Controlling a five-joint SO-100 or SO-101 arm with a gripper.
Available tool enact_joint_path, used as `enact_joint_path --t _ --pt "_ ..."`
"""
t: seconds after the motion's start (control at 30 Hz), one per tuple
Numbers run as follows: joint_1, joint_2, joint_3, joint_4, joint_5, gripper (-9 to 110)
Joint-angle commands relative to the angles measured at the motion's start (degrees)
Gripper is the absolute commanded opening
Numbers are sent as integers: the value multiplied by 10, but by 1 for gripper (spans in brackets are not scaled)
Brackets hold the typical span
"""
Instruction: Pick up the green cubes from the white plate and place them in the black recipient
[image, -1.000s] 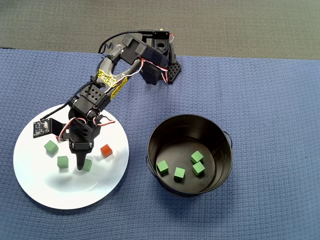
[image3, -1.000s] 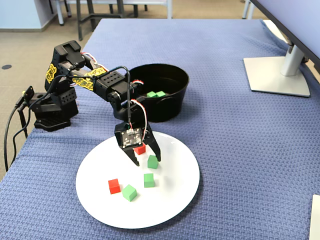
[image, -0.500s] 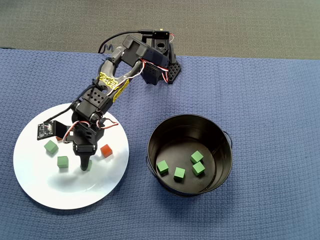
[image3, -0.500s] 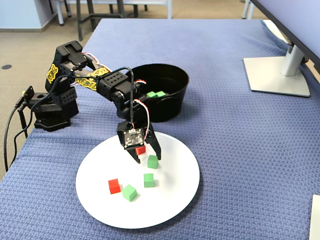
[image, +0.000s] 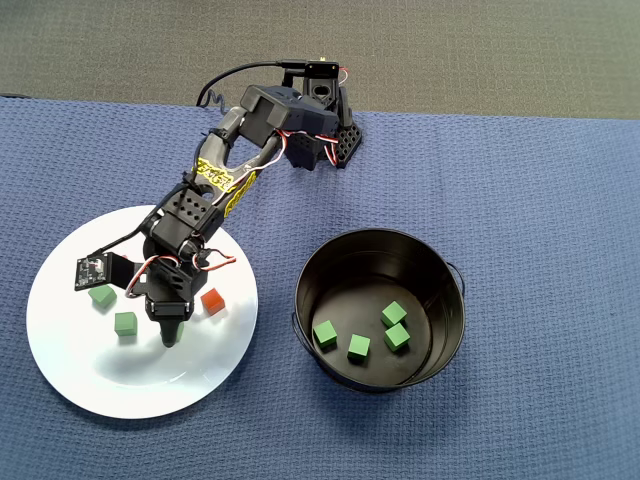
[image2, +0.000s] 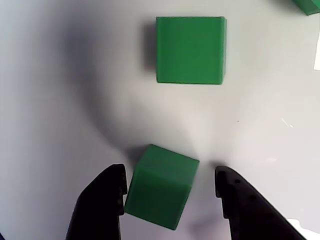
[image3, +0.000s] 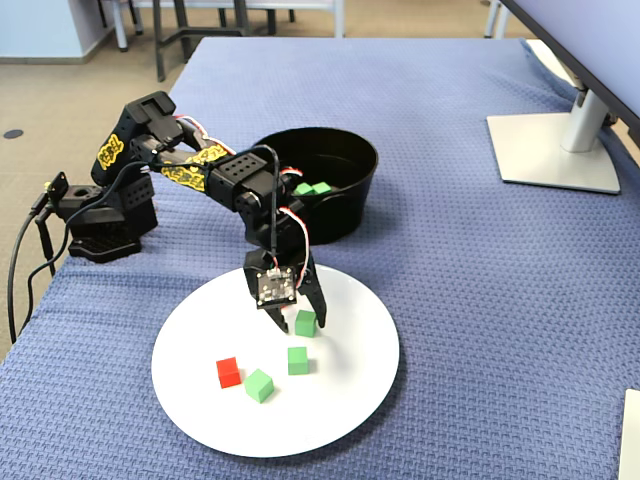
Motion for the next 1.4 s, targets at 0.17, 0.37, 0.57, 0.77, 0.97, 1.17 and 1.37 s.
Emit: enact_joint_path --t 0.17,0.37,0.57,0.77,0.97,1.17,1.37 --pt "-9 7 -40 6 14 10" --pt "-12 28 -27 19 22 10" --pt "-11 33 -25 16 28 7" --pt "-11 33 -25 11 28 2" --pt "-1 63 -25 4 47 0" --pt "32 167 -20 11 110 0" --pt "52 347 53 53 151 0"
